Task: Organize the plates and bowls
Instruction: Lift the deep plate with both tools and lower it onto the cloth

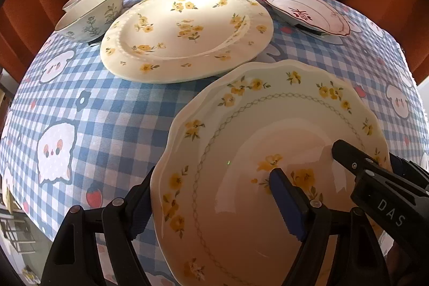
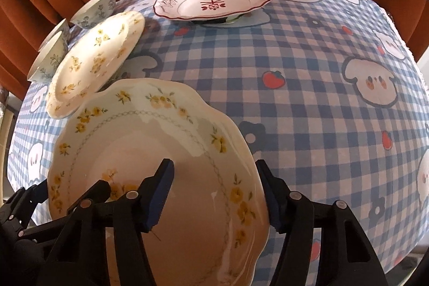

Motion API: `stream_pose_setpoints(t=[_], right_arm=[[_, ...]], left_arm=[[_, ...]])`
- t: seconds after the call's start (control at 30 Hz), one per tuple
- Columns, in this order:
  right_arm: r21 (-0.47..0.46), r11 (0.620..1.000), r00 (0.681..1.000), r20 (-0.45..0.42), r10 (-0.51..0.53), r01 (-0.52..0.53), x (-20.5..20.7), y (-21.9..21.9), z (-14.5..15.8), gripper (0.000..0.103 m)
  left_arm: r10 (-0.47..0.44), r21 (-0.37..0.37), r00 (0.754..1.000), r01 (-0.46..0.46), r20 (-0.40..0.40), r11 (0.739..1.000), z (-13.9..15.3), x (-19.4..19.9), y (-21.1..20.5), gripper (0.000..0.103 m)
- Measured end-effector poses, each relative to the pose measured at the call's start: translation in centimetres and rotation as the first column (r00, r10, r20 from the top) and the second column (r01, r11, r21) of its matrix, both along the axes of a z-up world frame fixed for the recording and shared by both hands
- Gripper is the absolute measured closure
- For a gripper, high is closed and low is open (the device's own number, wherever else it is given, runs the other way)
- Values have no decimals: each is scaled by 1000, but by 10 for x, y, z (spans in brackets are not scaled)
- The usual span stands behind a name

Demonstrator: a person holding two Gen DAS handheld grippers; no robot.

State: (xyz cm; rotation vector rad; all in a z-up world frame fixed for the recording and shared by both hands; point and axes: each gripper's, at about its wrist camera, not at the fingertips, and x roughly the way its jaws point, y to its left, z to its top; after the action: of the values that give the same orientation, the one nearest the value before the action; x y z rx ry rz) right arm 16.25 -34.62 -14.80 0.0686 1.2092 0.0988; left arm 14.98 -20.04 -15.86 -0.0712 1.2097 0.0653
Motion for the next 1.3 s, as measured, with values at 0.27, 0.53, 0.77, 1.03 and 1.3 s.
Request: stream_pose_setpoints(t=[0.27, 0.53, 0.77, 1.03, 1.3], right_arm=[[-35, 996, 997, -21, -78, 77, -10, 8, 7, 38], [-48, 985, 986, 0, -168, 168, -22, 31, 26, 38], [-39, 982, 983, 23, -183, 184, -22, 70, 40, 38], [-29, 982, 982, 47, -183, 185, -17, 128, 47, 38], [-23, 982, 980, 59, -188, 190, -16, 182, 47, 38]], left_arm=[[-45, -49, 998, 44, -36, 998, 1, 6, 16, 23], [-123, -54, 992, 122, -12, 991, 21, 4, 48, 23], [-134, -44, 991, 135, 21, 990, 37, 3, 89, 23], [-135, -32, 990, 136, 48, 990, 47, 8, 140, 23], [-141, -27, 988, 143, 59, 989, 50, 6, 193, 23]])
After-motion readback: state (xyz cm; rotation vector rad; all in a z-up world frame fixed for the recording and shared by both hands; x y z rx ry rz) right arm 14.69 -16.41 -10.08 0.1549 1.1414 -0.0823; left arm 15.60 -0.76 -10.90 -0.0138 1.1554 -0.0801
